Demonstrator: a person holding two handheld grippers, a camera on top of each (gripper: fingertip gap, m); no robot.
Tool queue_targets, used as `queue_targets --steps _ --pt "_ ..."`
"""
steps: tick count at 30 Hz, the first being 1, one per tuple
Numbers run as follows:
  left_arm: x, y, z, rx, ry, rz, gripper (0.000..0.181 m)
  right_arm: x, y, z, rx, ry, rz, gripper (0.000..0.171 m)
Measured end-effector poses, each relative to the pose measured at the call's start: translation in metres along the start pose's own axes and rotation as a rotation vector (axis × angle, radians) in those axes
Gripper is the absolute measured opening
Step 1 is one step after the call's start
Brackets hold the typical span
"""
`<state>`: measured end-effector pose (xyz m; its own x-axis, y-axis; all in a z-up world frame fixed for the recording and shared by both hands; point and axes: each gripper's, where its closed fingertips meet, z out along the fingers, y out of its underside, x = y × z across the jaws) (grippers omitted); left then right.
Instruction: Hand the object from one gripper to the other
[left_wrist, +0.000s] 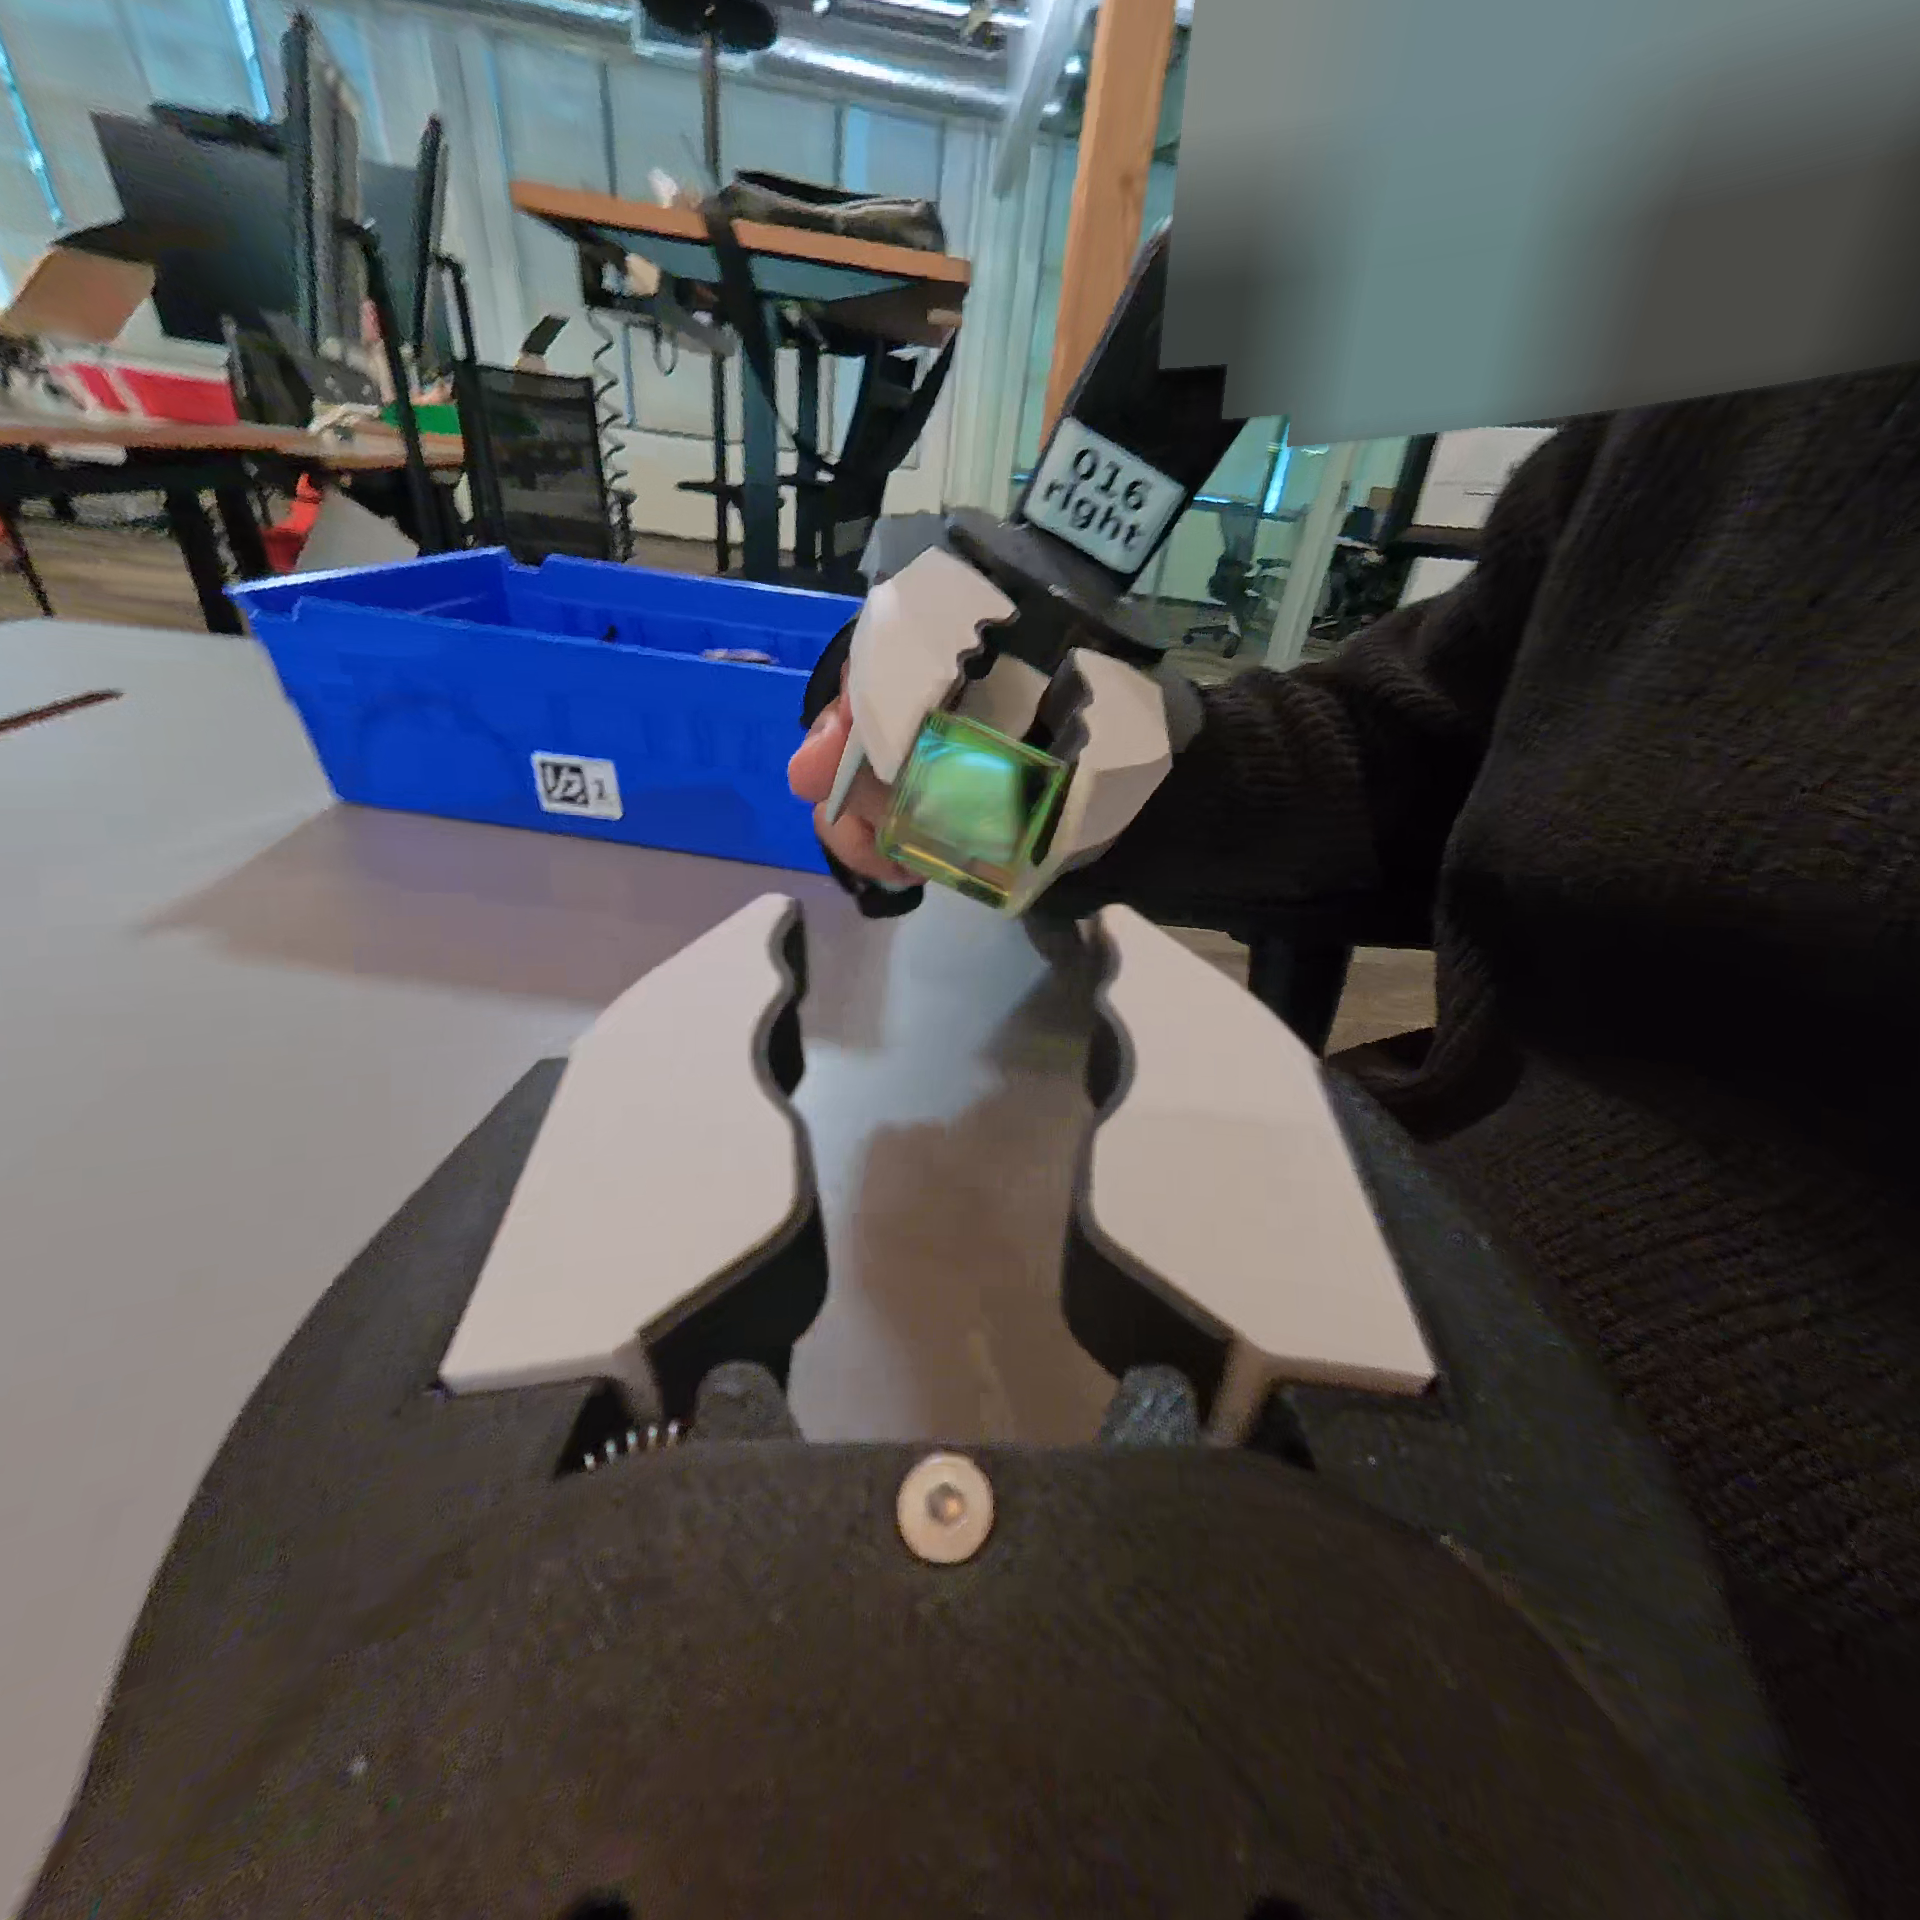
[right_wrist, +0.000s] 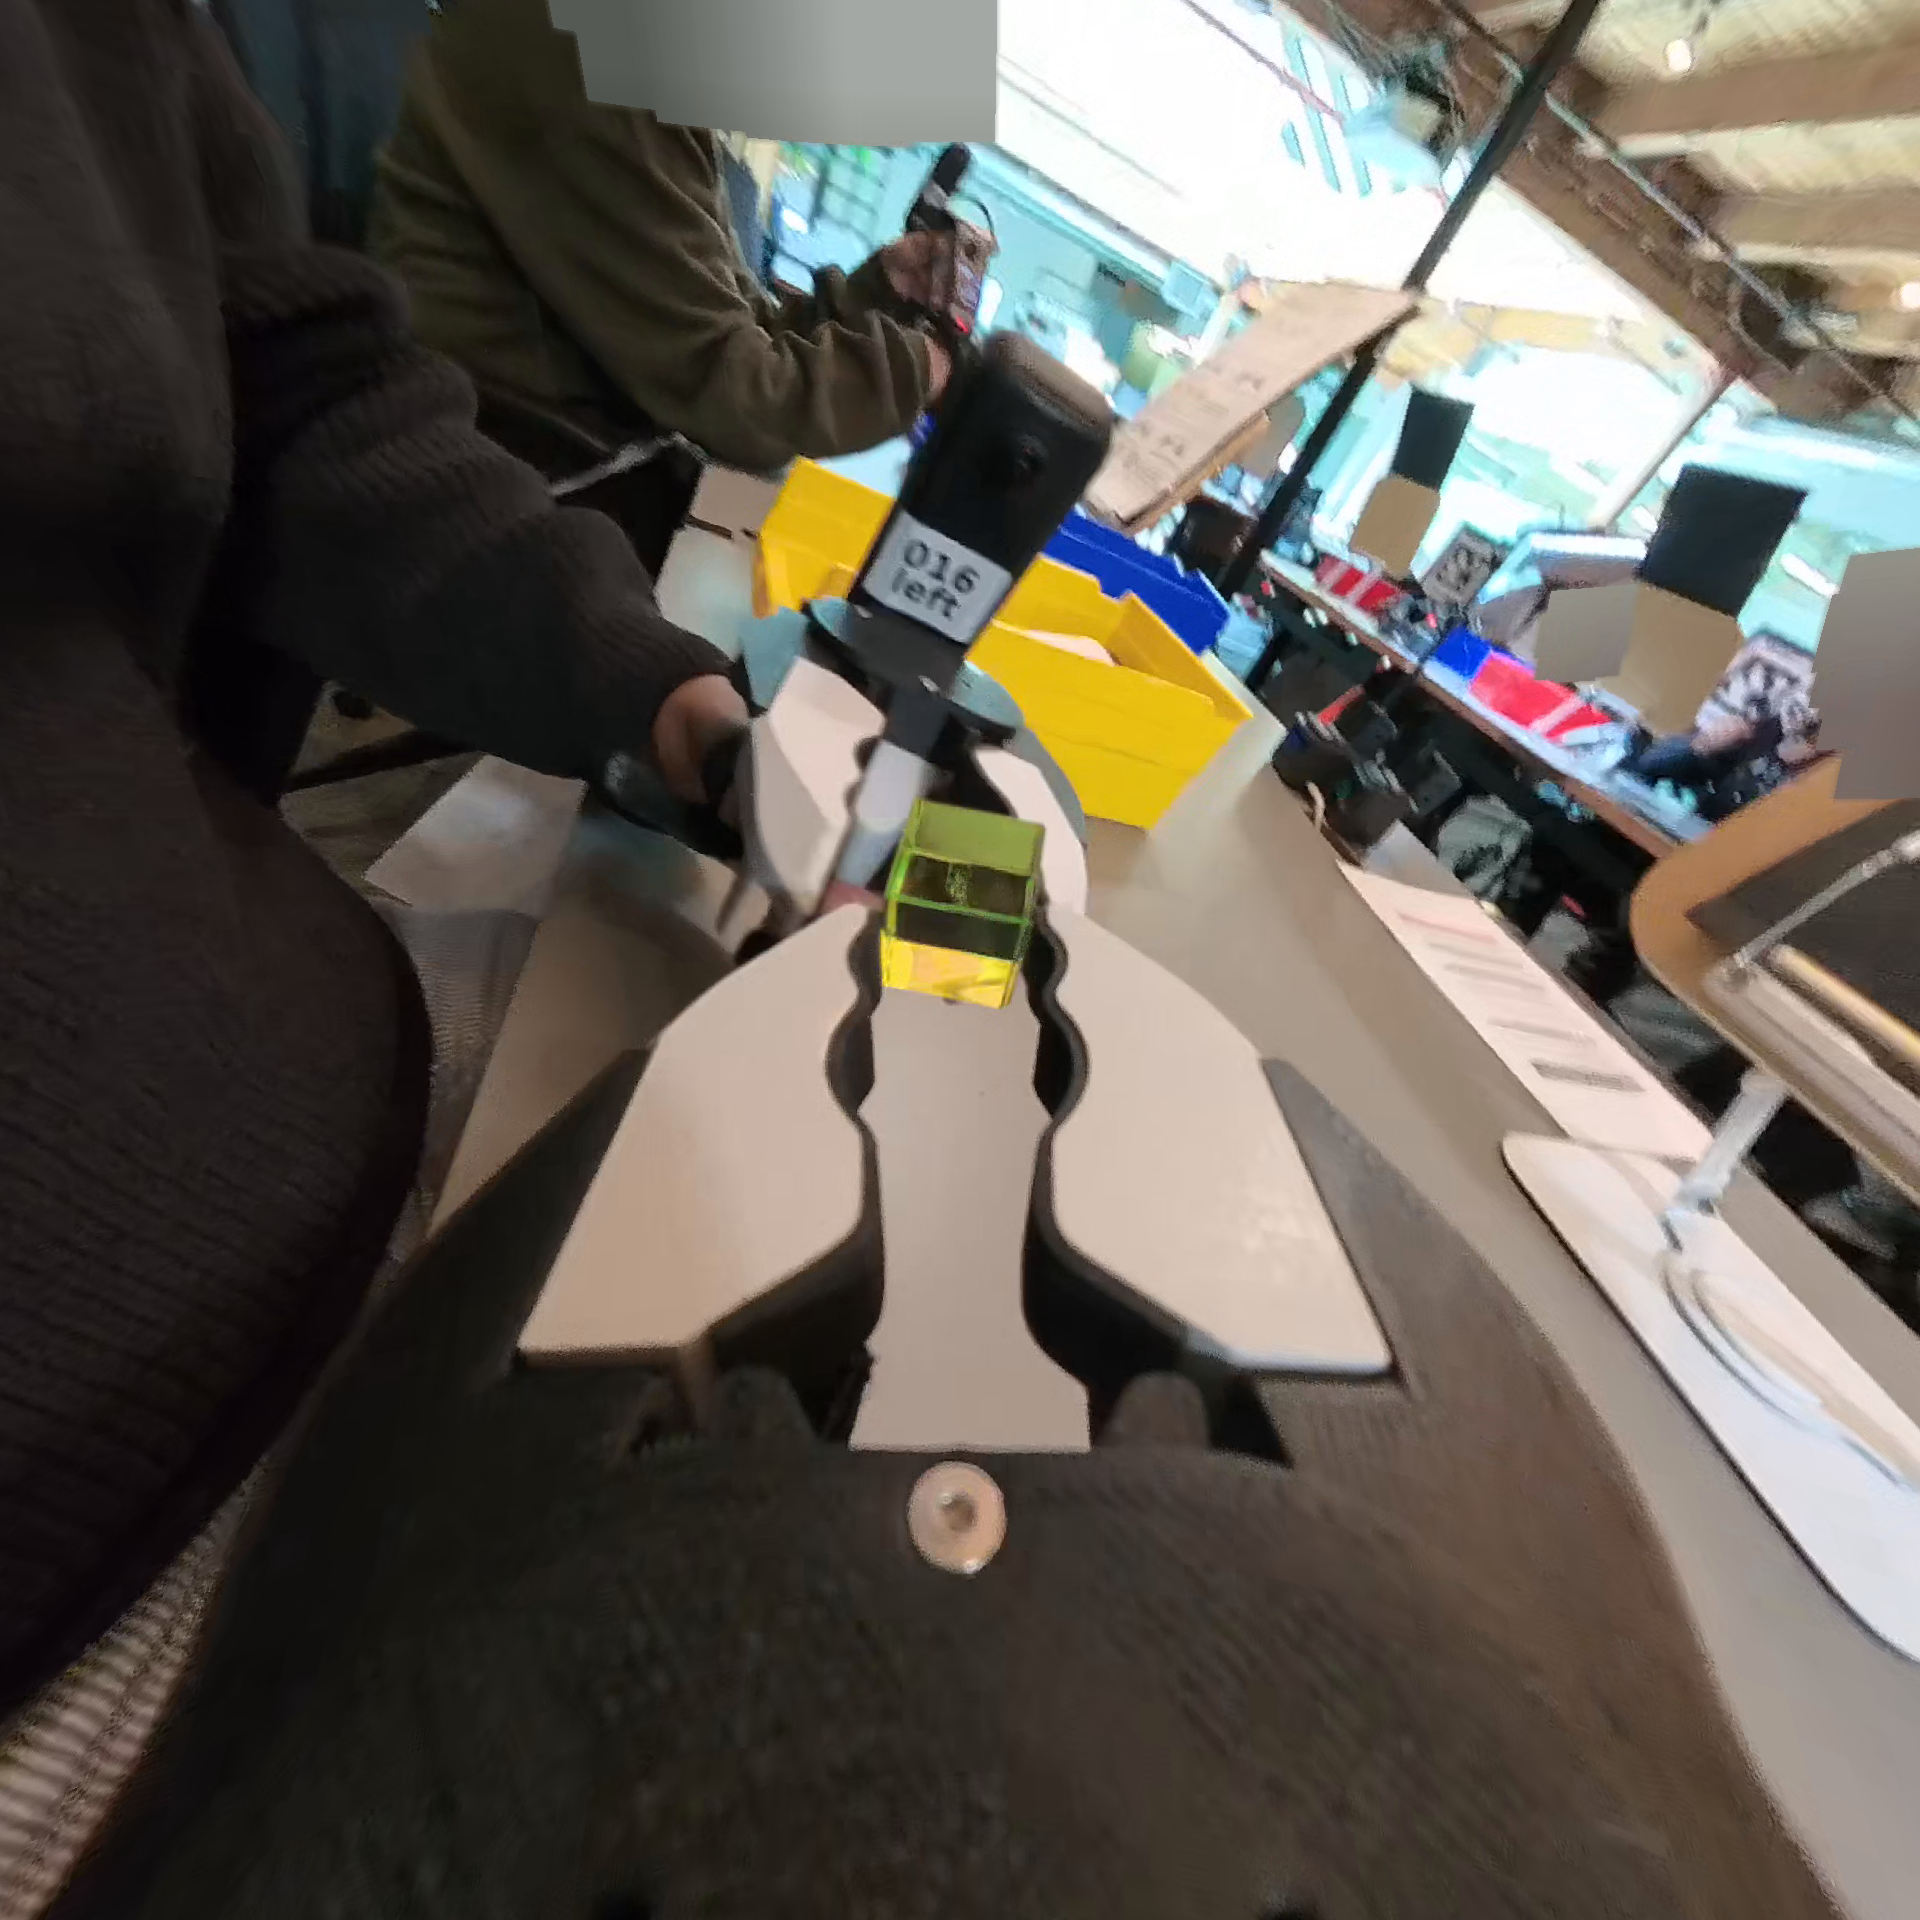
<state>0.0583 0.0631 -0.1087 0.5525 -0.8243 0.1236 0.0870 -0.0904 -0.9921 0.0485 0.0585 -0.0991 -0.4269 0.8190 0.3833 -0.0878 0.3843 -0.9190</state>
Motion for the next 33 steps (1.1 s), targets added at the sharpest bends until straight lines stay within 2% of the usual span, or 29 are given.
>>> queue_targets --steps 3,7,14,27,33 --pt "-0.021 0.002 -0.005 0.003 -0.098 -0.063 0.07 0.016 0.024 -0.004 -0.164 0.072 0.021 0.027" --pt "-0.047 0.007 -0.016 -0.001 -0.212 -0.145 0.073 0.027 0.057 -0.008 -0.395 0.153 -0.148 0.027" --pt "-0.056 0.0 -0.024 0.104 -0.196 -0.306 0.07 0.013 0.065 -0.001 -0.419 0.099 -0.242 0.028" --pt "-0.052 0.007 -0.019 0.06 -0.178 -0.293 0.068 0.007 0.025 -0.005 -0.163 0.026 -0.067 0.027" --pt "-0.052 0.009 -0.018 0.056 -0.168 -0.308 0.068 0.013 0.012 -0.011 -0.099 0.025 0.015 0.027"
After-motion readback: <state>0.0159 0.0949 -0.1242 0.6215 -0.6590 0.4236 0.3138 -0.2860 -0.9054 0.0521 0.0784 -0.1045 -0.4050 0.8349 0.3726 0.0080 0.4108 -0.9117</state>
